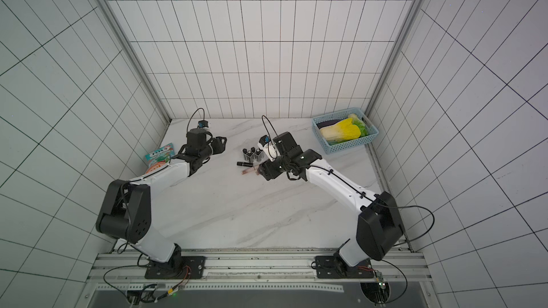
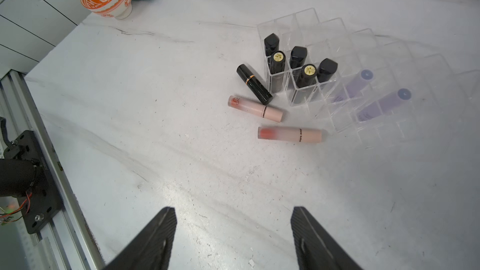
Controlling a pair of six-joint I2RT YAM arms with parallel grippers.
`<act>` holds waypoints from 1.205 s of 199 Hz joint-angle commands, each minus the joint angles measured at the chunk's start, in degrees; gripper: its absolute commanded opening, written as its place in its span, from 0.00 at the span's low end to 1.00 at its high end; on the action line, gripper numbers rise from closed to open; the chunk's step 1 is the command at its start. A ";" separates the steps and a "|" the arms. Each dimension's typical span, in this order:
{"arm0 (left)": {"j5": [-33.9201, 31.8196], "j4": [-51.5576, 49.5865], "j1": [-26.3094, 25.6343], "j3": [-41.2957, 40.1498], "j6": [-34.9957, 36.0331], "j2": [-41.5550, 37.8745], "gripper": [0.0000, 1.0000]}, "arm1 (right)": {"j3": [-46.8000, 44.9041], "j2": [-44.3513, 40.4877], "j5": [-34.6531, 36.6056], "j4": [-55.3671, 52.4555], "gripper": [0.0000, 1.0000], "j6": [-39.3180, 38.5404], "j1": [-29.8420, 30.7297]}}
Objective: Arrange the lipsticks in the organizer
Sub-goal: Place the lipstick in the storage box, then pick up the lipstick at the center of the board.
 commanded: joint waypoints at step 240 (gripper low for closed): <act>18.28 -28.87 -0.54 15.14 8.55 20.00 0.61 | 29.65 32.87 9.72 -5.69 0.62 -5.59 7.07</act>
